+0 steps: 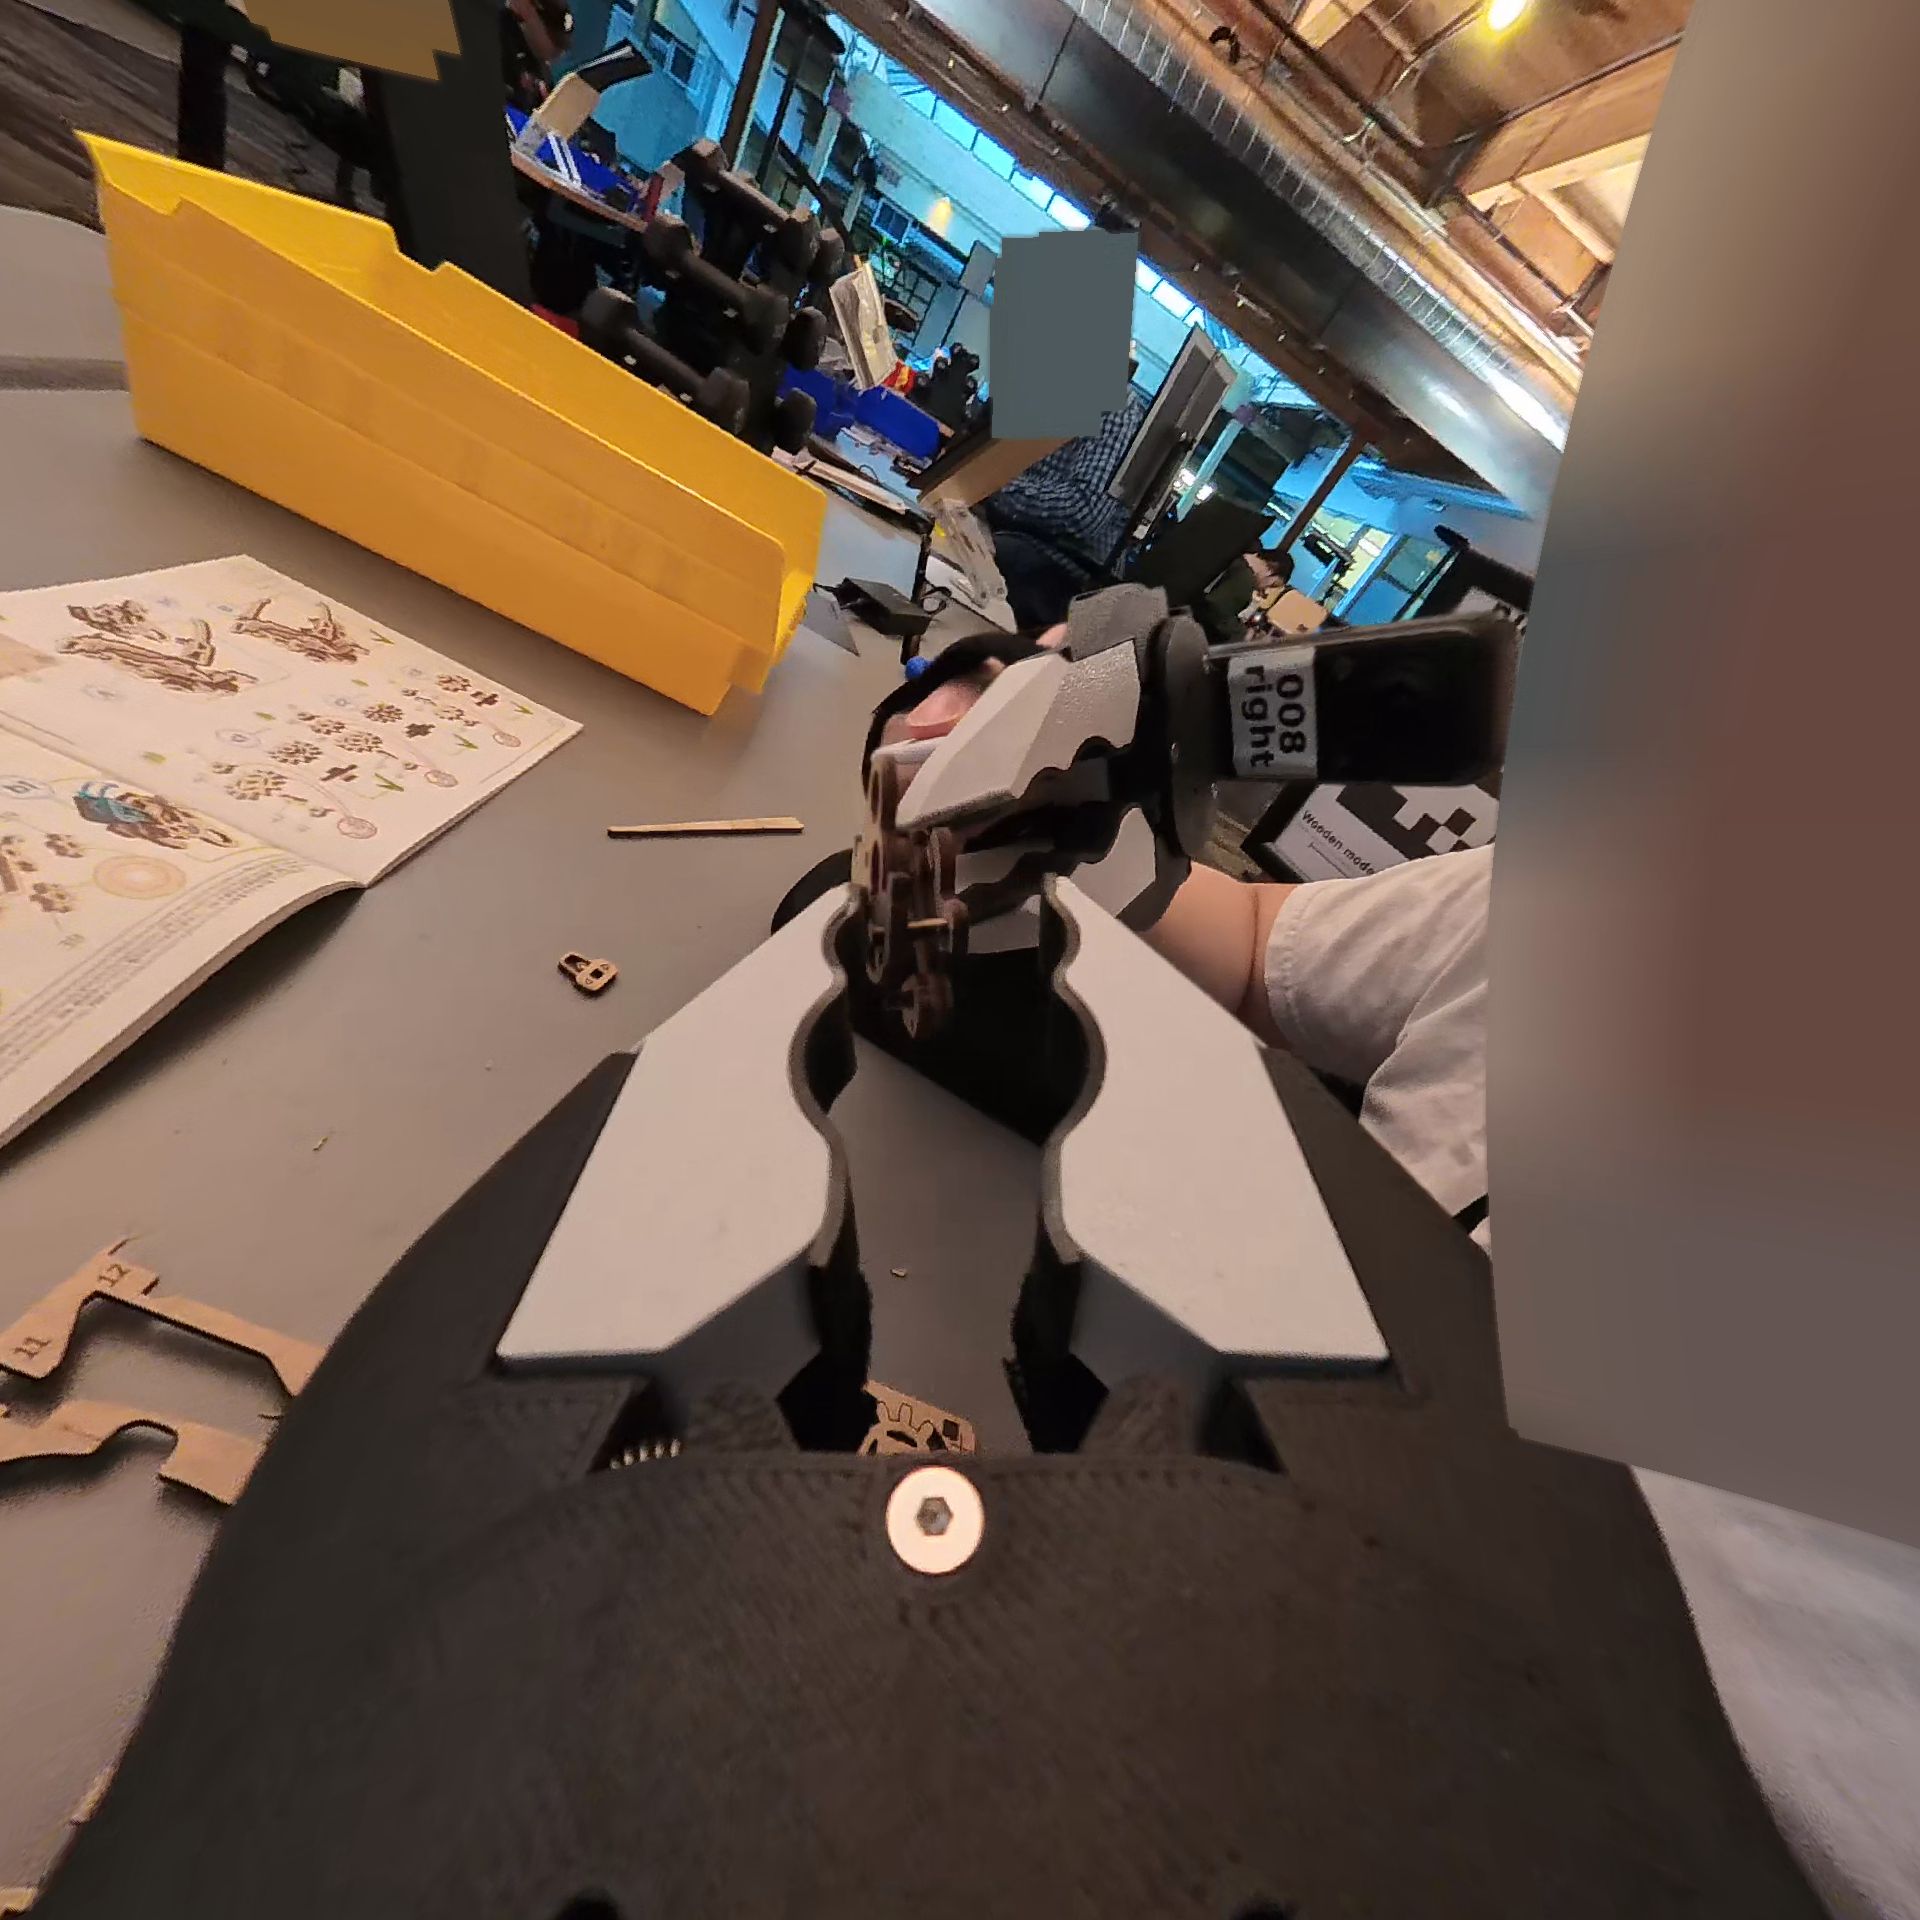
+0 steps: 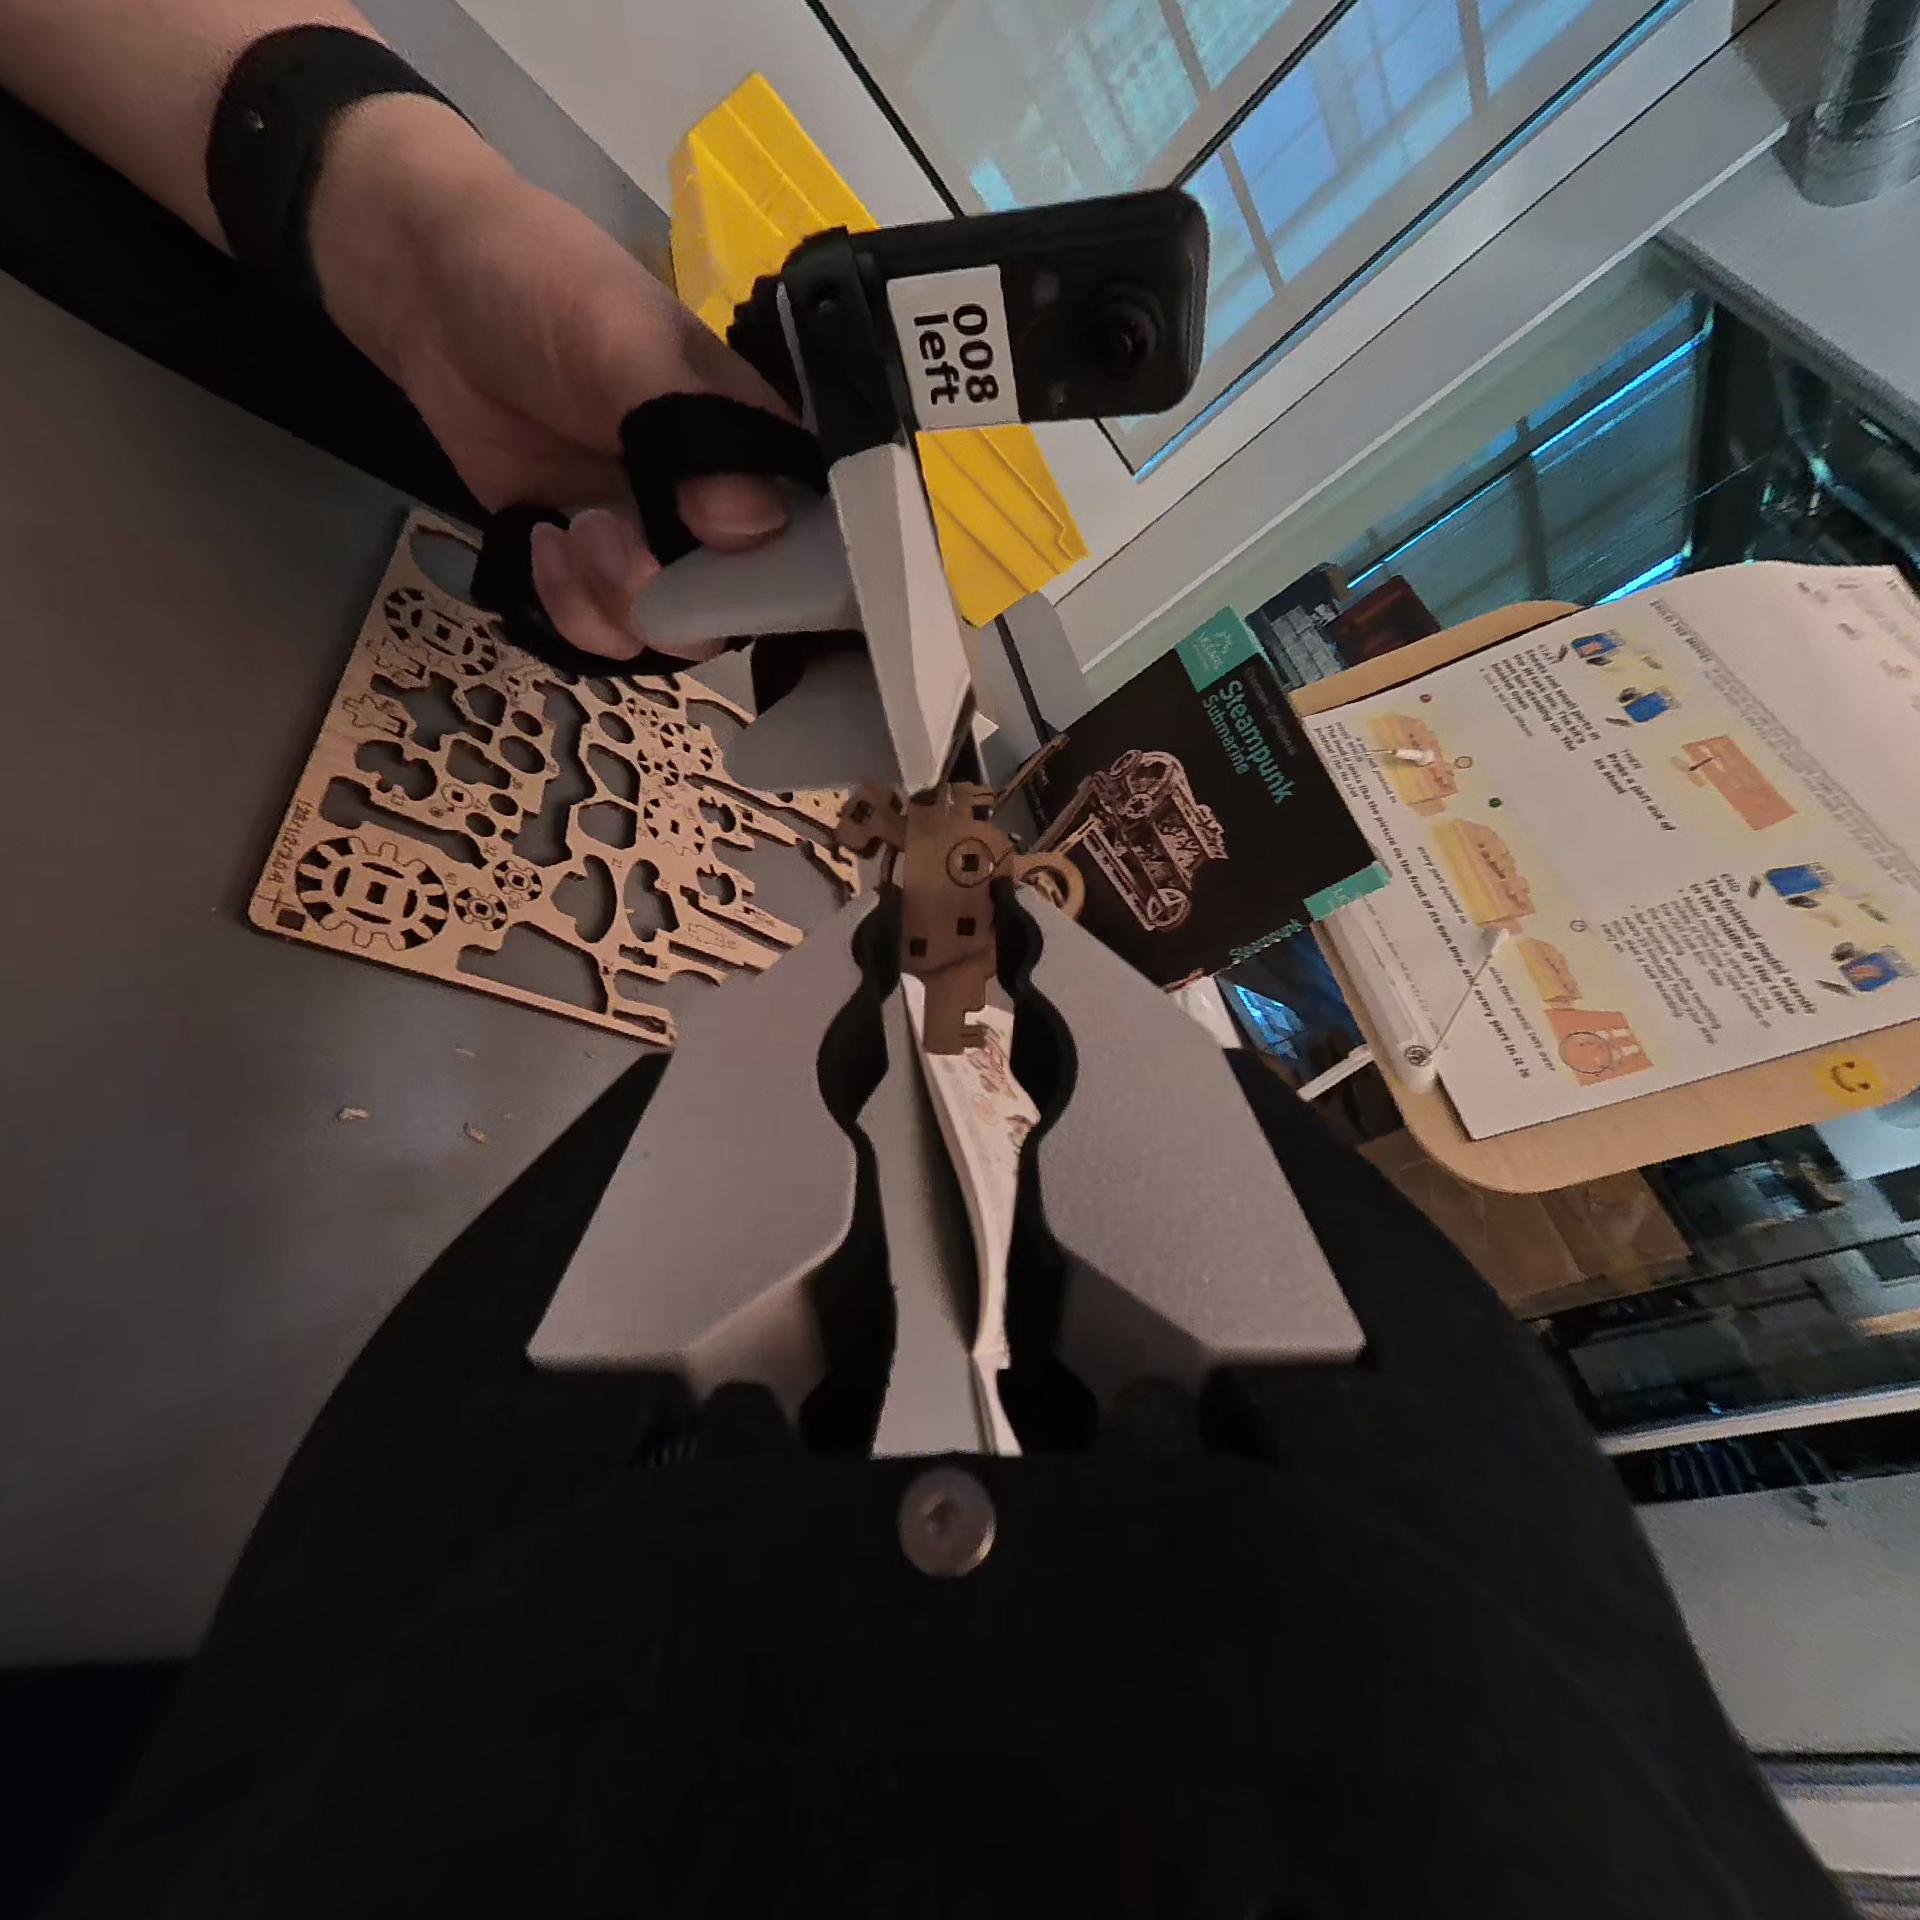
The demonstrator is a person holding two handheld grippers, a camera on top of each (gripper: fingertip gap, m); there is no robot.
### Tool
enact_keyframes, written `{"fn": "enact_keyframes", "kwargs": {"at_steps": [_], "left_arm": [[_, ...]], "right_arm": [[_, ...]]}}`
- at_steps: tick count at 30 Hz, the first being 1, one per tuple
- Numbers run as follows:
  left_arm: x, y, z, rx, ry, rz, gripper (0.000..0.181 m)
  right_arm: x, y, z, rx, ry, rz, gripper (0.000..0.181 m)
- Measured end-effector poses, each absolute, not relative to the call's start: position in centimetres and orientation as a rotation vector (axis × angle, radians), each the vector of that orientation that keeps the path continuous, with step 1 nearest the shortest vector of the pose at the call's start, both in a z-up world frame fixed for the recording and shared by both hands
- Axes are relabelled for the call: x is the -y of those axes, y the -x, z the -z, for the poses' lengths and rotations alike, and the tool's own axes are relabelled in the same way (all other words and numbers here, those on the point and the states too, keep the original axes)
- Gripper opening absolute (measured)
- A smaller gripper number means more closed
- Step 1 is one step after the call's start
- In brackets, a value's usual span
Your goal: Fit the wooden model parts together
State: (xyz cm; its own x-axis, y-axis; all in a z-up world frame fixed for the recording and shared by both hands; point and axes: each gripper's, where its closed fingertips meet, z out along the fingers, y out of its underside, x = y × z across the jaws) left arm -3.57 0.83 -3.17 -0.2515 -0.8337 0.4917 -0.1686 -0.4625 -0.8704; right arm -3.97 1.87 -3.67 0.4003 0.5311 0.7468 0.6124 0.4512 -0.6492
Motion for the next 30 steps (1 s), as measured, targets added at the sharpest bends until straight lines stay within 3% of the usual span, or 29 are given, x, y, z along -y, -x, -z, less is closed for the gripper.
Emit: {"fn": "enact_keyframes", "kwargs": {"at_steps": [6,16,22,30], "left_arm": [[-1.7,4.1,2.8,-1.184,1.495,1.815,0.015],[-1.4,4.2,2.2,-1.16,1.481,1.922,0.015],[-1.1,3.7,3.5,-1.264,1.485,1.726,0.027],[-2.5,3.7,4.5,-1.298,1.49,1.451,0.015]], "right_arm": [[-1.9,3.6,3.3,1.236,1.171,0.1,0.016],[-2.0,3.4,3.3,1.231,1.197,0.066,0.016],[-2.1,3.7,4.0,1.259,1.208,0.09,0.016],[-2.7,3.5,4.3,1.255,1.212,0.192,0.016]]}}
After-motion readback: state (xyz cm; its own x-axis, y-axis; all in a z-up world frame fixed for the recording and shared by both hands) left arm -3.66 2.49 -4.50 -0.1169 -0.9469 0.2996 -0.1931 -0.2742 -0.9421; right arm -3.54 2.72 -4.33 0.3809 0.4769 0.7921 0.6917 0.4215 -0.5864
